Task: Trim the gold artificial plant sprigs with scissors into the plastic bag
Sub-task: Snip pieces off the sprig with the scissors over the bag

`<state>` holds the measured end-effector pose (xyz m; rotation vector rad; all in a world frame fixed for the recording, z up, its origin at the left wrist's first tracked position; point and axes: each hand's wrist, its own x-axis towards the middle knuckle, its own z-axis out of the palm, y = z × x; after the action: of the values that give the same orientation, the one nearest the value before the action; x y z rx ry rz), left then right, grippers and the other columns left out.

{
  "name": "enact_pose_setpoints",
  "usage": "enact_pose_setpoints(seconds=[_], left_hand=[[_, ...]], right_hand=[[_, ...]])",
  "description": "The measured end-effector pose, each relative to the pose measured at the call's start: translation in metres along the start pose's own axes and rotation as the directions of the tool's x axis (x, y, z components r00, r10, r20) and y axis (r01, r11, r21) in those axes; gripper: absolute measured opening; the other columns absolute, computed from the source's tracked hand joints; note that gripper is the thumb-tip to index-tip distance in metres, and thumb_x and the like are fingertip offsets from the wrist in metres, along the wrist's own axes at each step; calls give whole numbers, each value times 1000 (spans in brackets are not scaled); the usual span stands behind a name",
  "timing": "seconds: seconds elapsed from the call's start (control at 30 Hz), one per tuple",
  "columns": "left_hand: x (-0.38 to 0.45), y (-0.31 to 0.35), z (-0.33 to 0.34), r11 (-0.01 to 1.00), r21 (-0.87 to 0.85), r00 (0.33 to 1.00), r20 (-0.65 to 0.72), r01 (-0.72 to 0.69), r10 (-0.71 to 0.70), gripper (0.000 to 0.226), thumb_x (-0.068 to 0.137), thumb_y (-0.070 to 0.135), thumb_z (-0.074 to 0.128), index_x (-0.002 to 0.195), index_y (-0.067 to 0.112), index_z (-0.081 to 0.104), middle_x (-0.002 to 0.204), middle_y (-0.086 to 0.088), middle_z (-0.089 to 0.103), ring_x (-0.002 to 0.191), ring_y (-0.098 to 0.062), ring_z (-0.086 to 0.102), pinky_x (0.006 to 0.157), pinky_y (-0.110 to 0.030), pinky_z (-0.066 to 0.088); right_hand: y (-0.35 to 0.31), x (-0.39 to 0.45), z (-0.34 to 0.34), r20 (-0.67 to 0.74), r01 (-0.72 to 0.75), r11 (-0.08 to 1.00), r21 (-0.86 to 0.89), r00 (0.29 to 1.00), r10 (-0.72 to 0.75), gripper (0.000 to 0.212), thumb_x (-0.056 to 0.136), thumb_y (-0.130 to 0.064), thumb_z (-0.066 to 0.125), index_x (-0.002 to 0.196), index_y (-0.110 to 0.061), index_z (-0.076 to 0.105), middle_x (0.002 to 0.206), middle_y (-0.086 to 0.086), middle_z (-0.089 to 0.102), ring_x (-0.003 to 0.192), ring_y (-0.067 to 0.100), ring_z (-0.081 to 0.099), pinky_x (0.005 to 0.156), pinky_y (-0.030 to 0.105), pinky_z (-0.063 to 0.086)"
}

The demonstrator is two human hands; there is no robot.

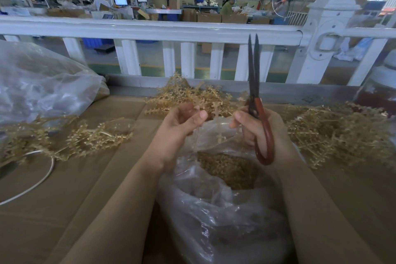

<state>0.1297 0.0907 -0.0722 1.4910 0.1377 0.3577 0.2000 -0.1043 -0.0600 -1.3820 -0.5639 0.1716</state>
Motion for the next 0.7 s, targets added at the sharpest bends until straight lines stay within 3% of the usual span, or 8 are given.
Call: enact_pose_setpoints(seconds=[0.07,0.13,0.17,0.27,0.4,0.53,0.6,0.7], left_hand=[[-1,1,-1,998,3,988,141,57,-57,68,60,58,85,113,20,69,109,-3,74,98,-14,69,91,-34,51],[-5,3,1,994,-62,950,307,84,-61,37,68,37,87,98,19,77,102,-7,76,94,-17,71,84,-31,56],[-6,3,4,988,-114,933,357,101,-54,33,69,27,87,99,15,78,105,-13,75,97,-22,70,87,-35,57],[-8,4,9,980,-162,939,340,112,-51,31,70,8,86,100,6,77,106,-21,73,100,-32,68,98,-47,52],[-11,4,10,984,-157,935,353,81,-21,17,72,5,78,86,14,81,89,-8,77,86,-20,73,80,-32,57],[-8,5,7,987,-157,985,171,28,-1,5,74,16,77,76,12,77,77,-4,74,74,-13,69,71,-24,54],[-6,6,4,975,-220,999,41,-14,23,13,75,18,76,82,7,74,77,-4,73,70,-9,68,66,-17,51],[-3,7,2,935,-354,995,-95,-17,-18,7,73,18,76,79,15,77,86,-8,75,73,-11,69,69,-20,55]], right_hand=[[1,1,-2,-21,-8,999,37,1000,9,11,91,-23,72,92,-13,71,84,9,73,48,13,34,44,26,27],[2,1,-1,-35,-14,999,44,999,15,17,90,-24,72,95,-9,69,83,9,73,48,13,35,44,24,28],[1,0,0,-37,-11,999,36,999,12,17,89,-26,73,95,-10,69,83,9,73,47,13,35,44,24,28],[1,0,2,-33,-3,1000,3,999,3,23,84,-33,73,92,-12,69,83,10,74,48,14,35,44,25,28],[-2,-1,7,-22,8,1000,-30,1000,-9,20,78,-39,74,85,-20,73,82,8,75,48,13,41,45,24,33],[-4,-1,10,-62,78,995,-69,995,-82,34,69,-48,76,82,-17,74,77,2,73,57,-2,61,54,7,45],[-2,0,9,-97,99,984,-150,989,-115,45,64,-53,75,84,-13,72,73,-7,70,64,-2,63,64,9,49],[2,1,8,-72,91,956,-280,991,-115,53,65,-58,76,89,-11,68,75,-11,67,74,4,65,74,17,53]])
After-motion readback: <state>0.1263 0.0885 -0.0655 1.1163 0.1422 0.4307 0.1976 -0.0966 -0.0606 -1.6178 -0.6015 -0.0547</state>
